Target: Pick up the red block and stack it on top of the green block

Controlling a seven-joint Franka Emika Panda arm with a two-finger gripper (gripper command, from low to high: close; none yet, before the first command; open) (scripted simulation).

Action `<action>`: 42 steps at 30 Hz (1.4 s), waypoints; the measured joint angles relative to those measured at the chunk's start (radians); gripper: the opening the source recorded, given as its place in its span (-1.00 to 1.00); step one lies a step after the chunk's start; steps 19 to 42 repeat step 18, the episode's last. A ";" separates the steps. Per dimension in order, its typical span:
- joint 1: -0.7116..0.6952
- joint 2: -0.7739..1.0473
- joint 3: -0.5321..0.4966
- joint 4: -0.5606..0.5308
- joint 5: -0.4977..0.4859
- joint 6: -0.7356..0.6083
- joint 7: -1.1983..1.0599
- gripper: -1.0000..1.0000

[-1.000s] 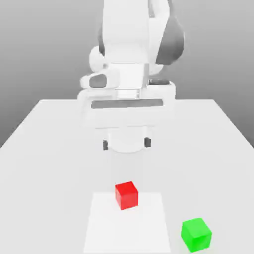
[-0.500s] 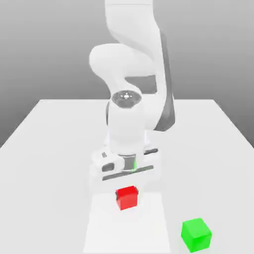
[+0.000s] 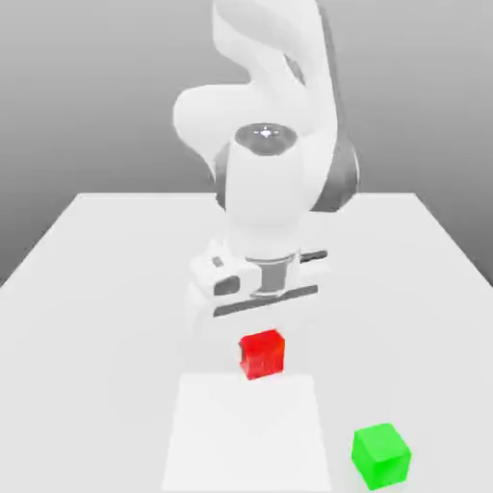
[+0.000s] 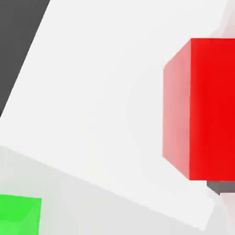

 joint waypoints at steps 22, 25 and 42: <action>0.139 0.303 0.066 0.311 -0.022 -0.008 0.139 1.00; 0.139 0.303 0.066 0.311 -0.022 -0.008 0.139 1.00; 0.139 0.303 0.066 0.311 -0.022 -0.008 0.139 1.00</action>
